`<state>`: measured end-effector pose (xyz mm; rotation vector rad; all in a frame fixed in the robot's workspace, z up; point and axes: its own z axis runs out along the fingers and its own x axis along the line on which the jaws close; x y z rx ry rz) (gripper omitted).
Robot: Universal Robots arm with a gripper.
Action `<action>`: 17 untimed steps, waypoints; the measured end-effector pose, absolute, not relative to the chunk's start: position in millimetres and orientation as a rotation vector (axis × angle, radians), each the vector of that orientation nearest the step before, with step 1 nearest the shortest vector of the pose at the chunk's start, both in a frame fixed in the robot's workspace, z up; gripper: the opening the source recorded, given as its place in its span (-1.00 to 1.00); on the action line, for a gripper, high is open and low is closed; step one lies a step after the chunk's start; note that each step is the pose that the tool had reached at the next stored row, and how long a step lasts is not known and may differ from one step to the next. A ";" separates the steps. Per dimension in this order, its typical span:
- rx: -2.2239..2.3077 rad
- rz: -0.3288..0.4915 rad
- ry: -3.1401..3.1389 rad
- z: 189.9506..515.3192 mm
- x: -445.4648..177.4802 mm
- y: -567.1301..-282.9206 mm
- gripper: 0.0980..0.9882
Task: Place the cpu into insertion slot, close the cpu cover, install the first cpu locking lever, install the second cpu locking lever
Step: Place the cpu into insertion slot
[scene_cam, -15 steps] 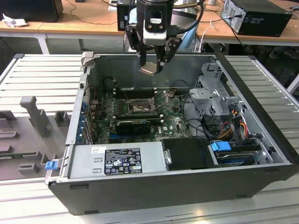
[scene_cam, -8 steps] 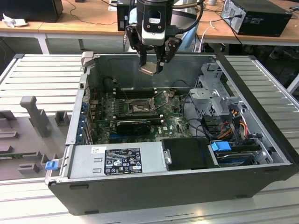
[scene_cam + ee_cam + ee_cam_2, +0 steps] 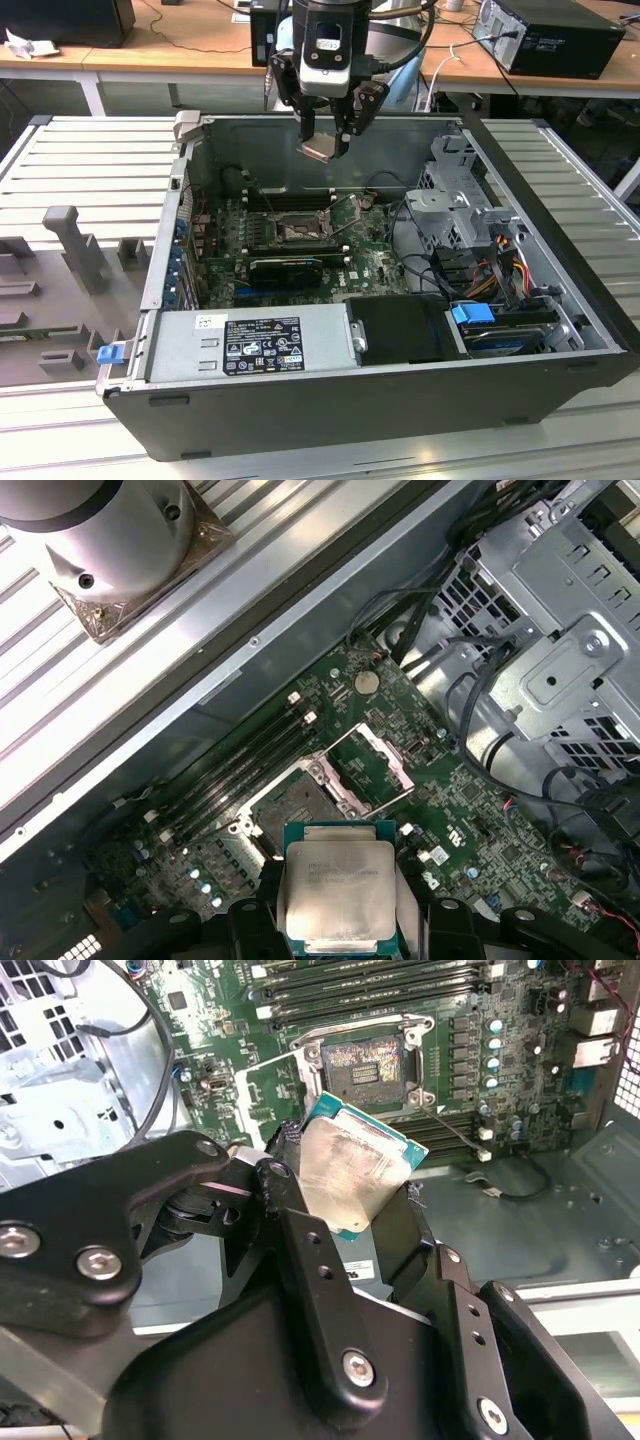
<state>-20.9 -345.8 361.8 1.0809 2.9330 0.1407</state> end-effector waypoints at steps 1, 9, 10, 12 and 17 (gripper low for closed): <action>1.088 0.141 2.930 361.8 -20.9 -345.8 -0.04; 1.137 0.140 2.910 361.7 -20.9 -345.8 -0.04; 1.143 0.140 2.907 361.7 -20.9 -345.8 -0.04; 1.158 0.140 2.901 361.6 -20.9 -345.8 -0.04; 1.194 0.140 2.885 361.5 -20.9 -345.8 -0.04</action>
